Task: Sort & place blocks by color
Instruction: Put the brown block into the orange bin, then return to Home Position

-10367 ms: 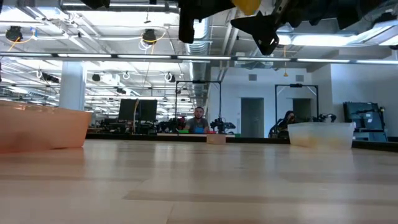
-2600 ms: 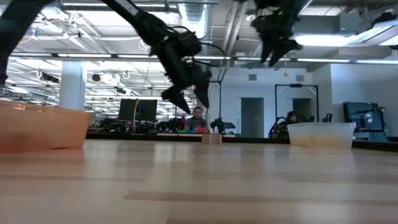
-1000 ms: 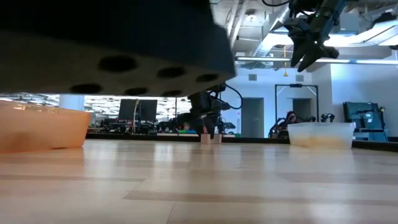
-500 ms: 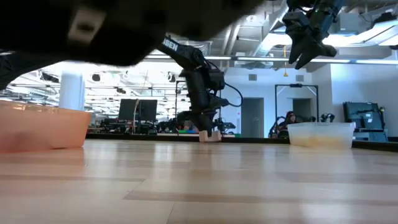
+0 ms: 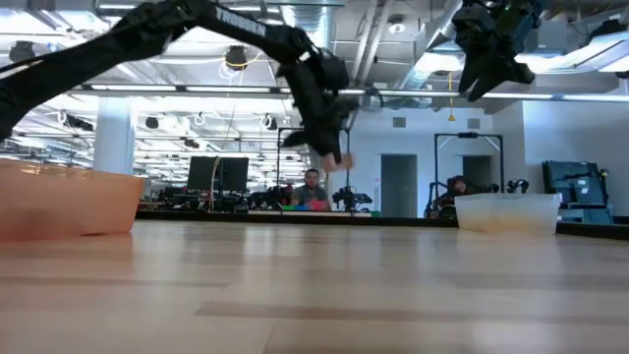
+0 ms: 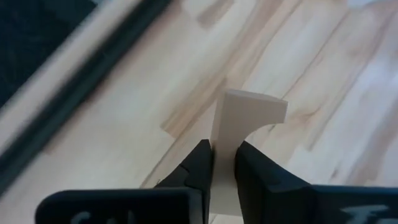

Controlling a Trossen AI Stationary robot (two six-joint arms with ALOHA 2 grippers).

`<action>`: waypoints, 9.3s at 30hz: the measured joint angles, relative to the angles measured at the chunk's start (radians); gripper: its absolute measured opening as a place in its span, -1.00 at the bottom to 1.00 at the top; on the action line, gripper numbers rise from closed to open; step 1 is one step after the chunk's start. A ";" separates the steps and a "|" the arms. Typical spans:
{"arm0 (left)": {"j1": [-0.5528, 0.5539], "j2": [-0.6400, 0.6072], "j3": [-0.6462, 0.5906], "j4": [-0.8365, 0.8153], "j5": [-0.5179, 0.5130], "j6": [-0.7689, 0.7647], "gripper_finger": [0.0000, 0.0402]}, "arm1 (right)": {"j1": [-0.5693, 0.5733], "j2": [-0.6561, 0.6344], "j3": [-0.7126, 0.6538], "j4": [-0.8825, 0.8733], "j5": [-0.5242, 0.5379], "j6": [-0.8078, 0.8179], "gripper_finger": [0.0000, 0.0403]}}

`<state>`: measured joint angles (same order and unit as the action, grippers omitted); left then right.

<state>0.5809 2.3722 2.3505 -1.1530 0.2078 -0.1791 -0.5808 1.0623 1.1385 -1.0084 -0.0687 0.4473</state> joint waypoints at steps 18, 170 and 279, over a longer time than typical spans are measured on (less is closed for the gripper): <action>-0.055 -0.398 0.000 -0.099 -0.176 0.046 -0.89 | -0.004 -0.097 0.001 -0.008 0.015 -0.011 -0.21; -0.076 -1.752 -1.980 1.764 -0.008 -0.306 -1.00 | 0.153 -0.534 -0.537 0.939 -0.160 -0.156 -0.21; -0.053 -2.367 -2.338 1.239 -0.045 -0.148 -1.00 | 0.134 -1.060 -0.980 0.802 -0.062 -0.100 -0.95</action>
<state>0.5278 0.0055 0.0120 0.0858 0.1625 -0.3266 -0.4465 0.0025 0.1589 -0.2061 -0.1310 0.3468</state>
